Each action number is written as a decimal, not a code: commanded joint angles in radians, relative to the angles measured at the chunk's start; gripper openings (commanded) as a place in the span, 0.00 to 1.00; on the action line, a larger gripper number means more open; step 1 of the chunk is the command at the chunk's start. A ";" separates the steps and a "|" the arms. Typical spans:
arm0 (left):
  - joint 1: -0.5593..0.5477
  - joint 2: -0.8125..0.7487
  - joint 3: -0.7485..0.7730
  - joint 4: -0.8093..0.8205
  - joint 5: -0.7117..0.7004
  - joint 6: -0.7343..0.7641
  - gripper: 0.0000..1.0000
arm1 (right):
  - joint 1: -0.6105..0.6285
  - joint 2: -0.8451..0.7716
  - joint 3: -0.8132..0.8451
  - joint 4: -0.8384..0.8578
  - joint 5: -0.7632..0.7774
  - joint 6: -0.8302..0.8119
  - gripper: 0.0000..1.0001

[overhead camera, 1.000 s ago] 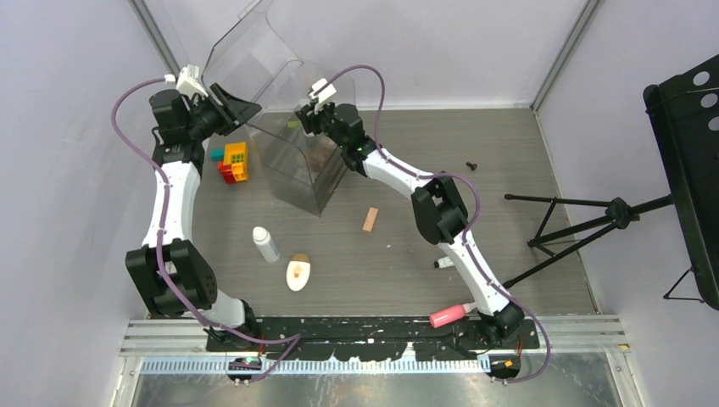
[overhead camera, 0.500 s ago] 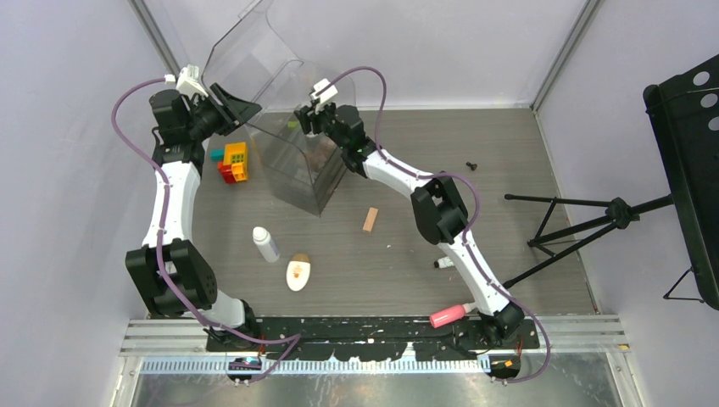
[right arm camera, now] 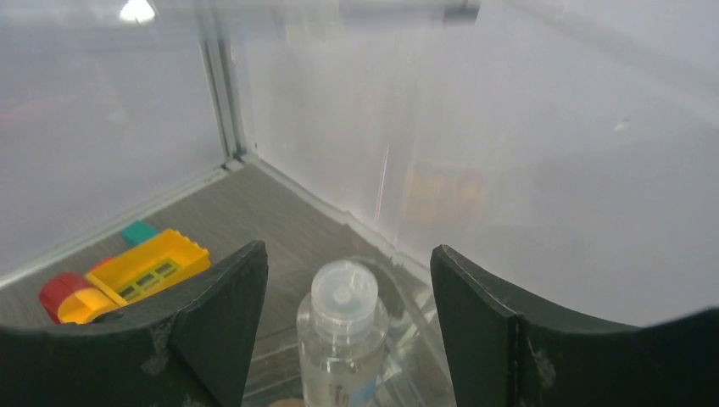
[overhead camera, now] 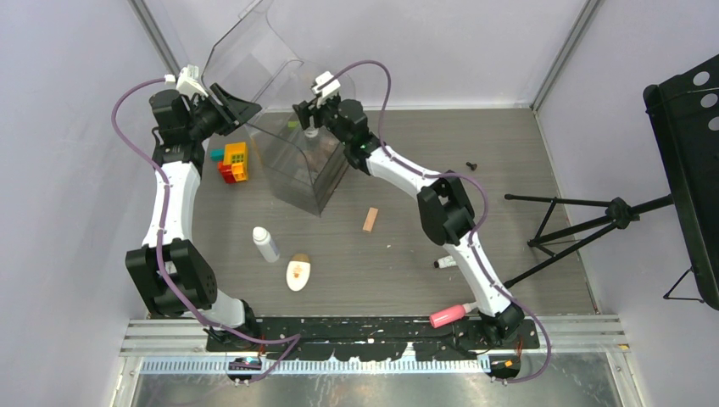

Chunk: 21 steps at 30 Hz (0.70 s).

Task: Organize the makeup
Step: Place the makeup in the storage box.

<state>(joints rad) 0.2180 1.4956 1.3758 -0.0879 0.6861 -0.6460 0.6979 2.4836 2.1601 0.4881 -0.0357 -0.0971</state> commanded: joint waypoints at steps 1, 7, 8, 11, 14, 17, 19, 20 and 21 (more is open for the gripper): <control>0.012 0.038 -0.032 -0.069 -0.043 -0.009 0.44 | 0.001 -0.181 -0.018 0.067 0.011 -0.031 0.75; 0.013 0.043 -0.029 -0.068 -0.039 -0.010 0.44 | 0.001 -0.357 -0.246 0.187 0.099 -0.068 0.75; 0.012 0.043 -0.029 -0.068 -0.038 -0.010 0.44 | 0.001 -0.397 -0.298 0.206 0.115 -0.070 0.75; 0.012 0.043 -0.027 -0.068 -0.034 -0.012 0.44 | 0.006 -0.539 -0.480 0.252 0.145 -0.073 0.75; 0.013 0.043 -0.027 -0.068 -0.033 -0.012 0.44 | 0.025 -0.690 -0.670 0.243 0.213 -0.077 0.74; 0.012 0.042 -0.025 -0.068 -0.031 -0.013 0.44 | 0.058 -0.844 -0.870 0.195 0.248 -0.077 0.74; 0.013 0.042 -0.024 -0.067 -0.028 -0.012 0.44 | 0.101 -0.926 -0.976 0.163 0.294 -0.096 0.74; 0.013 0.041 -0.024 -0.068 -0.028 -0.014 0.44 | 0.127 -0.960 -1.029 0.155 0.323 -0.106 0.75; 0.012 0.040 -0.024 -0.068 -0.027 -0.015 0.44 | 0.155 -0.996 -1.074 0.140 0.343 -0.115 0.76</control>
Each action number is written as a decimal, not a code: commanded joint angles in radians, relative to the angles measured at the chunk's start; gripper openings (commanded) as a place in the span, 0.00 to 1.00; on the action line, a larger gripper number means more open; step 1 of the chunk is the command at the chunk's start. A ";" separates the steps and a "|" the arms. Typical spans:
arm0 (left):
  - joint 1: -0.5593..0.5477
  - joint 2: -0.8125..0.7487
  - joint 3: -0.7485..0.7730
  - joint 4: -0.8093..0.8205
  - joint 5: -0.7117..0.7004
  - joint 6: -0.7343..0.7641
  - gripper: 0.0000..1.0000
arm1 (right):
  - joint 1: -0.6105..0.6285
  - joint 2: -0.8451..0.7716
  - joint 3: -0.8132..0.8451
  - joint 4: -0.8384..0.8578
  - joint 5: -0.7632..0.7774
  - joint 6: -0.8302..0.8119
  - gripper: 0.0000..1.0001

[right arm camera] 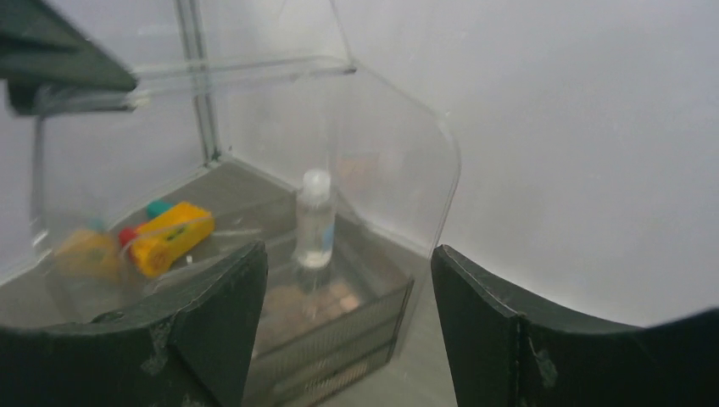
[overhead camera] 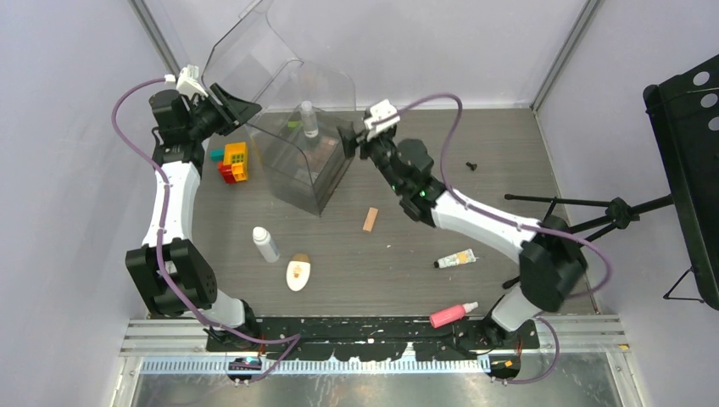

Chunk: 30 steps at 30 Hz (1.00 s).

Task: Organize the makeup
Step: Place the makeup in the storage box, then pick up the makeup from the center of the board.

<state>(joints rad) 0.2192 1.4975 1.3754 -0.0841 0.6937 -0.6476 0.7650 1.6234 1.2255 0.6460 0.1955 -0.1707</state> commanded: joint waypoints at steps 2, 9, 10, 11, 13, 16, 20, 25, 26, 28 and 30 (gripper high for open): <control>0.012 0.035 -0.023 -0.071 -0.034 -0.014 0.44 | 0.152 -0.193 -0.214 -0.063 0.135 -0.060 0.76; 0.011 0.034 -0.024 -0.073 -0.035 -0.008 0.45 | 0.338 -0.301 -0.352 -0.234 -0.048 0.014 0.73; 0.012 0.033 -0.023 -0.073 -0.035 -0.007 0.45 | 0.343 -0.302 -0.369 -0.229 -0.089 0.041 0.73; 0.012 0.033 -0.023 -0.072 -0.034 -0.007 0.45 | 0.350 -0.297 -0.386 -0.221 -0.131 0.058 0.72; 0.012 0.034 -0.024 -0.072 -0.036 -0.007 0.45 | 0.370 -0.275 -0.394 -0.200 -0.177 0.068 0.71; 0.011 0.036 -0.023 -0.074 -0.033 -0.008 0.45 | 0.400 -0.209 -0.381 -0.141 -0.181 0.072 0.71; 0.011 0.034 -0.023 -0.073 -0.034 -0.008 0.46 | 0.421 -0.086 -0.339 -0.046 -0.162 0.089 0.71; 0.012 0.037 -0.025 -0.072 -0.033 -0.007 0.46 | 0.452 0.092 -0.275 0.069 -0.146 0.118 0.70; 0.012 0.037 -0.025 -0.073 -0.031 -0.009 0.46 | 0.460 0.121 -0.265 0.104 -0.140 0.120 0.70; 0.011 0.035 -0.024 -0.073 -0.030 -0.010 0.46 | 0.467 0.174 -0.238 0.142 -0.132 0.129 0.71; 0.011 0.035 -0.024 -0.073 -0.031 -0.011 0.46 | 0.472 0.223 -0.206 0.152 -0.127 0.131 0.71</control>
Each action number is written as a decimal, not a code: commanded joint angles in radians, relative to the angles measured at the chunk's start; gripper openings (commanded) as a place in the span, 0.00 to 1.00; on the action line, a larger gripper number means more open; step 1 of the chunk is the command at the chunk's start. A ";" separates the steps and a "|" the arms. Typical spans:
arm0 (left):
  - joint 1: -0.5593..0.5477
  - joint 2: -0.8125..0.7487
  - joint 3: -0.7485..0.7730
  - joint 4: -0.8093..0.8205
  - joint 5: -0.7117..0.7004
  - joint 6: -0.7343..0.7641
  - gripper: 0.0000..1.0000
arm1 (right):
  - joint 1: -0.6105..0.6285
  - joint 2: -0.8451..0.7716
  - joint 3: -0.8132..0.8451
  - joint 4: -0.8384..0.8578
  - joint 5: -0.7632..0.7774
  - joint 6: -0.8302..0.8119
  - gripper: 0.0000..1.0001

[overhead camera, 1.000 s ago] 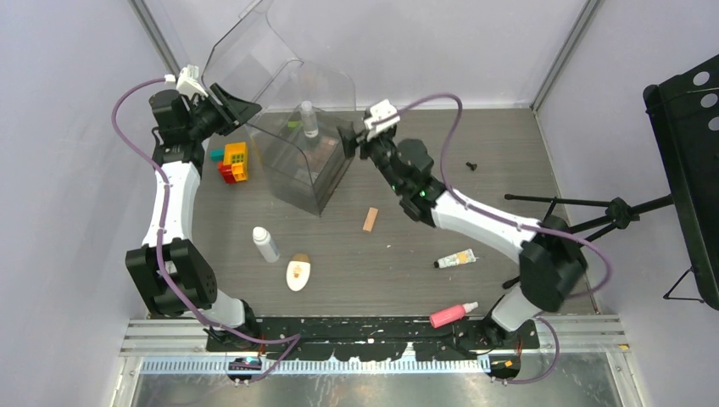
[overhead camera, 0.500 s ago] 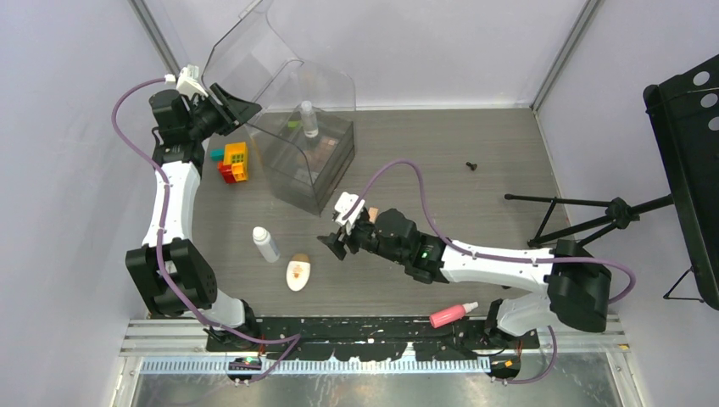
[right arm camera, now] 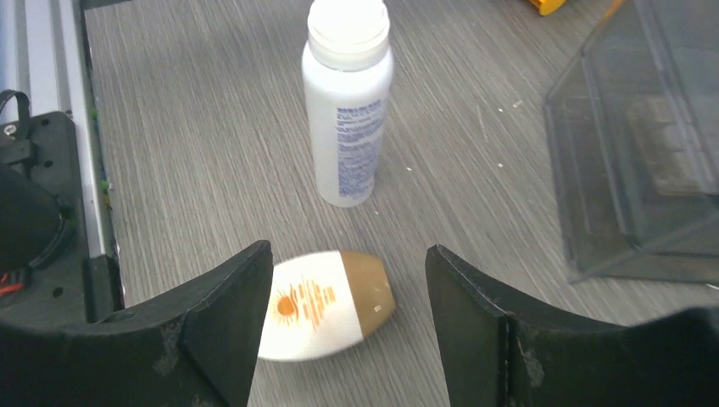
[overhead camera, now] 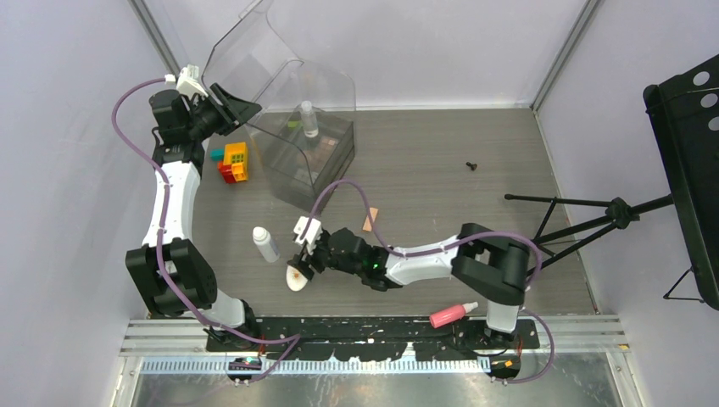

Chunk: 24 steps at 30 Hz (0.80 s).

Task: Organize the makeup
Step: Pick up the makeup from the center of the board.

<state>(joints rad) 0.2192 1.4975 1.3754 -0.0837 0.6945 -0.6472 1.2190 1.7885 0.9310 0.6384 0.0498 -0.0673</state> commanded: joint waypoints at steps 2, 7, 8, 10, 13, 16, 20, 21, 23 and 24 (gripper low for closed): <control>0.011 0.039 -0.023 -0.072 -0.029 -0.015 0.46 | 0.022 0.095 0.113 0.176 0.024 0.030 0.72; 0.011 0.039 -0.025 -0.061 -0.020 -0.025 0.46 | 0.025 0.164 0.157 0.202 0.039 0.031 0.75; 0.012 0.040 -0.025 -0.062 -0.019 -0.026 0.46 | 0.024 0.173 0.164 0.207 0.048 0.029 0.76; 0.011 0.040 -0.026 -0.059 -0.019 -0.027 0.46 | 0.024 0.192 0.177 0.219 0.066 0.021 0.77; 0.012 0.043 -0.027 -0.056 -0.017 -0.032 0.46 | 0.024 0.221 0.199 0.230 0.075 0.015 0.78; 0.011 0.041 -0.026 -0.054 -0.015 -0.034 0.46 | 0.024 0.245 0.229 0.230 0.064 0.020 0.79; 0.011 0.043 -0.026 -0.053 -0.016 -0.034 0.46 | 0.025 0.278 0.261 0.243 0.061 0.026 0.79; 0.011 0.042 -0.026 -0.053 -0.014 -0.035 0.46 | 0.024 0.287 0.268 0.249 0.067 0.026 0.79; 0.012 0.043 -0.027 -0.050 -0.010 -0.038 0.46 | 0.024 0.306 0.287 0.253 0.075 0.027 0.78; 0.011 0.044 -0.026 -0.049 -0.009 -0.038 0.46 | 0.024 0.316 0.299 0.253 0.075 0.029 0.78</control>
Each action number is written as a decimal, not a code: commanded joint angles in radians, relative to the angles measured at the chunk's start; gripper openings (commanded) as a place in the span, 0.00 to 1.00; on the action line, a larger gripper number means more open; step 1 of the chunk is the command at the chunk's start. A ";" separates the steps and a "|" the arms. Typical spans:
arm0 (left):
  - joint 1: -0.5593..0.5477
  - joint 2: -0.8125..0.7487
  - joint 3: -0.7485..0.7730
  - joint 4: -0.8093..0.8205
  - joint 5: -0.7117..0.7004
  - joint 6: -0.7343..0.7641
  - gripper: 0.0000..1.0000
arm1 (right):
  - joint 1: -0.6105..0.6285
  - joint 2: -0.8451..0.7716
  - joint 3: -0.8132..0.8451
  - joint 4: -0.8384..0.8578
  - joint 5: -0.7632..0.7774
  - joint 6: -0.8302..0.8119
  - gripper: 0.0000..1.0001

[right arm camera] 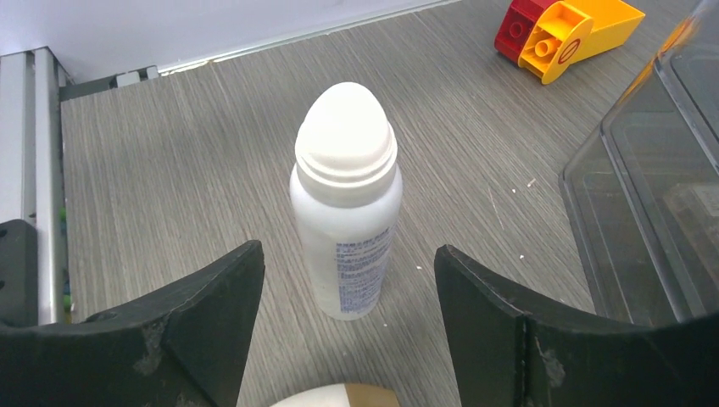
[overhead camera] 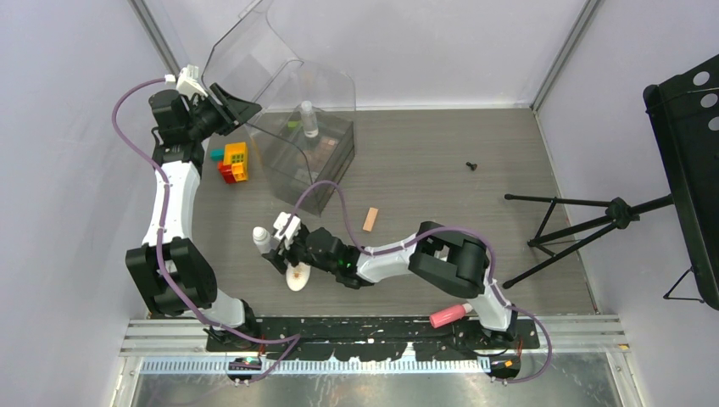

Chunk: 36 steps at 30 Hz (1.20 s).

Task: Organize the makeup
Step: Pick up the makeup from the center of the board.

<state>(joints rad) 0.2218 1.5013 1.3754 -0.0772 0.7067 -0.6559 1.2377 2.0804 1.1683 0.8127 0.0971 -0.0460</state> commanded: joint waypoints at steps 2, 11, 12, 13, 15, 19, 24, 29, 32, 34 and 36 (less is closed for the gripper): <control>0.008 0.039 -0.027 -0.054 -0.022 -0.031 0.46 | 0.004 0.043 0.084 0.083 0.029 0.015 0.77; 0.011 0.036 -0.027 -0.053 -0.018 -0.031 0.46 | 0.005 0.094 0.138 0.095 0.041 0.026 0.69; 0.012 0.035 -0.027 -0.053 -0.018 -0.030 0.46 | 0.004 0.098 0.144 0.093 0.040 0.031 0.68; 0.012 0.033 -0.027 -0.053 -0.019 -0.030 0.46 | 0.004 0.103 0.149 0.094 0.038 0.033 0.67; 0.014 0.033 -0.028 -0.053 -0.017 -0.032 0.46 | 0.005 0.110 0.158 0.100 0.039 0.040 0.66; 0.014 0.030 -0.030 -0.047 -0.015 -0.037 0.46 | 0.005 0.127 0.174 0.103 0.041 0.045 0.66; 0.014 0.034 -0.030 -0.041 -0.009 -0.044 0.46 | 0.004 0.139 0.185 0.105 0.052 0.045 0.60; 0.015 0.034 -0.031 -0.039 -0.007 -0.045 0.46 | 0.006 0.130 0.167 0.125 0.052 0.044 0.45; 0.017 0.035 -0.032 -0.039 -0.008 -0.045 0.46 | 0.004 0.108 0.140 0.157 0.035 0.043 0.33; 0.017 0.036 -0.032 -0.036 -0.007 -0.045 0.46 | 0.006 0.084 0.117 0.178 0.013 0.039 0.19; 0.018 0.036 -0.031 -0.037 -0.007 -0.046 0.46 | 0.005 0.049 0.081 0.196 -0.004 0.038 0.15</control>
<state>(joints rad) 0.2276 1.5047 1.3701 -0.0608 0.7200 -0.6743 1.2377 2.2238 1.2961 0.8986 0.1219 -0.0074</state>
